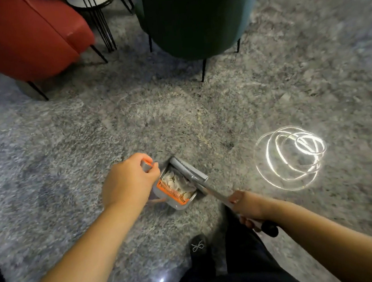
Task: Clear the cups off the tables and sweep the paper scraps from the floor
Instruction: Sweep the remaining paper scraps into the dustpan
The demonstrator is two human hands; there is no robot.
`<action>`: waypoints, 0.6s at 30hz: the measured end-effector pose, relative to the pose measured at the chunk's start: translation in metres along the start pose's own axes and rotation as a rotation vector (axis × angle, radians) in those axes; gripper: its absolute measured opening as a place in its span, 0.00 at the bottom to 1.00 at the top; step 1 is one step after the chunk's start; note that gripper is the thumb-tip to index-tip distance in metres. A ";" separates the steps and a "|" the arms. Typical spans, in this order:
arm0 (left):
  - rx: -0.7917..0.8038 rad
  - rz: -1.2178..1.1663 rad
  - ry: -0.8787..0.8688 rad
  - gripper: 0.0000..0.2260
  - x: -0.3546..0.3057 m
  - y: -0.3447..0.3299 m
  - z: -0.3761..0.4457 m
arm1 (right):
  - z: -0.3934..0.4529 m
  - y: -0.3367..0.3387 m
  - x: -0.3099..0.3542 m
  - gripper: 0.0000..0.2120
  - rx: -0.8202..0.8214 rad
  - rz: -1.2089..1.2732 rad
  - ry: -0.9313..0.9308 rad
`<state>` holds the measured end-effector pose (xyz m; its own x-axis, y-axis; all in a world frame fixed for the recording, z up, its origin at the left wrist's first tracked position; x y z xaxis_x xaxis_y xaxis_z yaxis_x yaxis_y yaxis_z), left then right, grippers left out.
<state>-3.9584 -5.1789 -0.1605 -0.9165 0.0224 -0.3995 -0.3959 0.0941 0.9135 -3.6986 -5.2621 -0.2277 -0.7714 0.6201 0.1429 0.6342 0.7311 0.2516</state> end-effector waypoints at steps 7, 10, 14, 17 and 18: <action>-0.121 -0.084 -0.183 0.05 -0.044 0.014 0.004 | -0.034 0.016 -0.030 0.03 -0.151 0.130 -0.005; -0.134 -0.104 -0.266 0.05 -0.078 0.015 0.016 | -0.045 0.040 -0.048 0.09 -0.236 0.157 0.001; -0.152 -0.110 -0.357 0.06 -0.135 0.010 0.037 | -0.055 0.077 -0.082 0.15 -0.265 0.366 -0.022; -0.155 -0.120 -0.429 0.06 -0.185 0.004 0.058 | -0.059 0.112 -0.109 0.14 -0.256 0.611 -0.028; -0.162 -0.120 -0.445 0.05 -0.203 0.002 0.067 | -0.059 0.125 -0.119 0.13 -0.261 0.663 -0.026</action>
<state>-3.7690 -5.1170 -0.0829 -0.7642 0.4473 -0.4647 -0.5335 -0.0336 0.8451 -3.5305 -5.2608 -0.1567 -0.2242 0.9193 0.3234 0.9338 0.1077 0.3412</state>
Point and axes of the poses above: each hand's wrist, its own z-axis towards the middle knuckle, its own y-axis out of the back of the hand, x = y × z, the point moved 4 cm from there along z, towards the middle knuckle, and after that the axes turned 13 degrees about -y, right-handed, at the moved point
